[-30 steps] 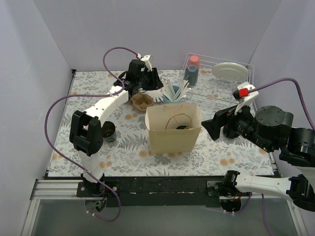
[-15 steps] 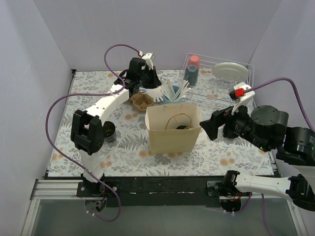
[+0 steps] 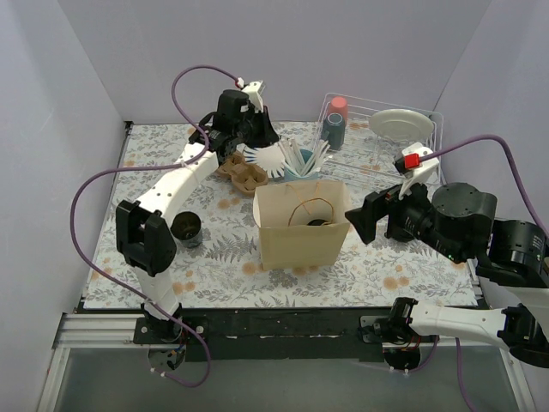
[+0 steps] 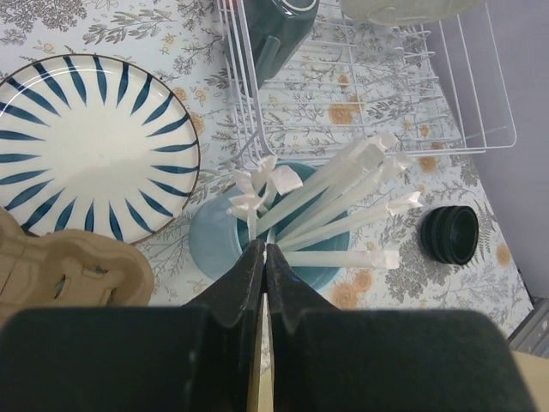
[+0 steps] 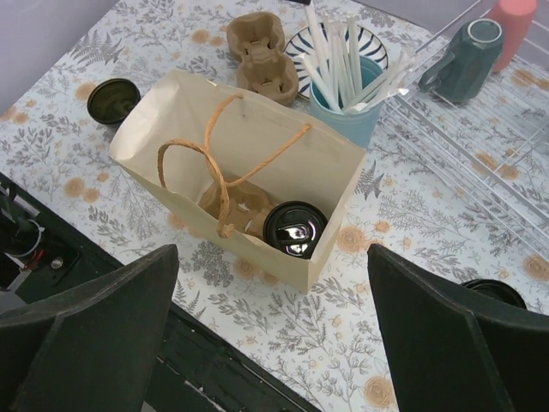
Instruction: Pack the takeout coffee
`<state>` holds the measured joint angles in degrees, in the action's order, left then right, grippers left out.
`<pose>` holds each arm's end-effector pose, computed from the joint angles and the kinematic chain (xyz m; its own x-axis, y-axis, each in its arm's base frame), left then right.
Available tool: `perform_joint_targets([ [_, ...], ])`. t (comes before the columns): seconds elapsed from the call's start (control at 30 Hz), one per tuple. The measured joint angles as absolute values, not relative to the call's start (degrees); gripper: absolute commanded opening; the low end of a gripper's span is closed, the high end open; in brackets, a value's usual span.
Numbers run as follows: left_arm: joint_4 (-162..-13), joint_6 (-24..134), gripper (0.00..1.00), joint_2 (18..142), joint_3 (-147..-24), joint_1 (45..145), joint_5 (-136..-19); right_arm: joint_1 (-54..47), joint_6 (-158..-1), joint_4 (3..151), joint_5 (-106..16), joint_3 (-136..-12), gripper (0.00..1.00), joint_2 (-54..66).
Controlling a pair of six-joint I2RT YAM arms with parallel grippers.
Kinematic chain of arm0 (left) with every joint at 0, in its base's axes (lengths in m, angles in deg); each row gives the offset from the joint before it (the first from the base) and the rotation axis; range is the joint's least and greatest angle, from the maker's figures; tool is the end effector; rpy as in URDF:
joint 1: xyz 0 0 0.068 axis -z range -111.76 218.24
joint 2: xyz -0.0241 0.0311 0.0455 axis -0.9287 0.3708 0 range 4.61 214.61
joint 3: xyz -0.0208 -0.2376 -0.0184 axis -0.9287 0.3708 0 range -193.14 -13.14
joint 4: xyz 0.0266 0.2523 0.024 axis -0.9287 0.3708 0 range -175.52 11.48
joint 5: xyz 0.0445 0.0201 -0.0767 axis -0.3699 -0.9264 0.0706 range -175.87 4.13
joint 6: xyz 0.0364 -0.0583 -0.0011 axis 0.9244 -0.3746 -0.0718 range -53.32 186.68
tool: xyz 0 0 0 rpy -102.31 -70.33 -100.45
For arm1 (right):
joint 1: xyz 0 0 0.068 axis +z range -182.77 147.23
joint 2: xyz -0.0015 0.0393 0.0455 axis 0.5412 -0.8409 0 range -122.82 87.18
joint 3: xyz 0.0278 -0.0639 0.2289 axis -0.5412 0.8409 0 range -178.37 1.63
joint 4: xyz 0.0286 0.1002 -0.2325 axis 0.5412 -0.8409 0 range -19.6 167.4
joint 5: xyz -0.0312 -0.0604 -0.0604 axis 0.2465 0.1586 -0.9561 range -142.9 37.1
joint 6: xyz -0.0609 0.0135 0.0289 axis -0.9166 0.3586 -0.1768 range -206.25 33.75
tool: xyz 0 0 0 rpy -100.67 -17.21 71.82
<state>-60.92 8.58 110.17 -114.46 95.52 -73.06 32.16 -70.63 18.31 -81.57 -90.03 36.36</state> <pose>0.3814 -0.2105 0.3146 -0.7526 -0.5433 -0.3719 -0.0366 0.5986 -0.8002 0.0804 0.1088 0.4537 -0.2899 -0.0621 -0.9550 -0.5437 0.8319 0.1109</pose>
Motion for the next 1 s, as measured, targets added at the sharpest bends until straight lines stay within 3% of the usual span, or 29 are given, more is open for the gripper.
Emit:
perform_joint_targets([
  [0.3, -55.80, 8.31, 0.00, 96.84, -115.05, 95.50, -72.12, 32.16, -73.54, 24.04, -83.23, -89.96, 0.98, 37.86],
  [0.77, -43.76, 14.26, 0.00, 81.34, -127.51, 95.52, -67.85, 32.16, -76.14, 29.83, -83.25, -90.01, 0.99, 34.89],
  [1.0, -37.88, 14.70, 0.00, 72.60, -124.19, 95.52, -62.56, 32.16, -76.16, 31.29, -83.14, -90.01, 0.99, 34.37],
])
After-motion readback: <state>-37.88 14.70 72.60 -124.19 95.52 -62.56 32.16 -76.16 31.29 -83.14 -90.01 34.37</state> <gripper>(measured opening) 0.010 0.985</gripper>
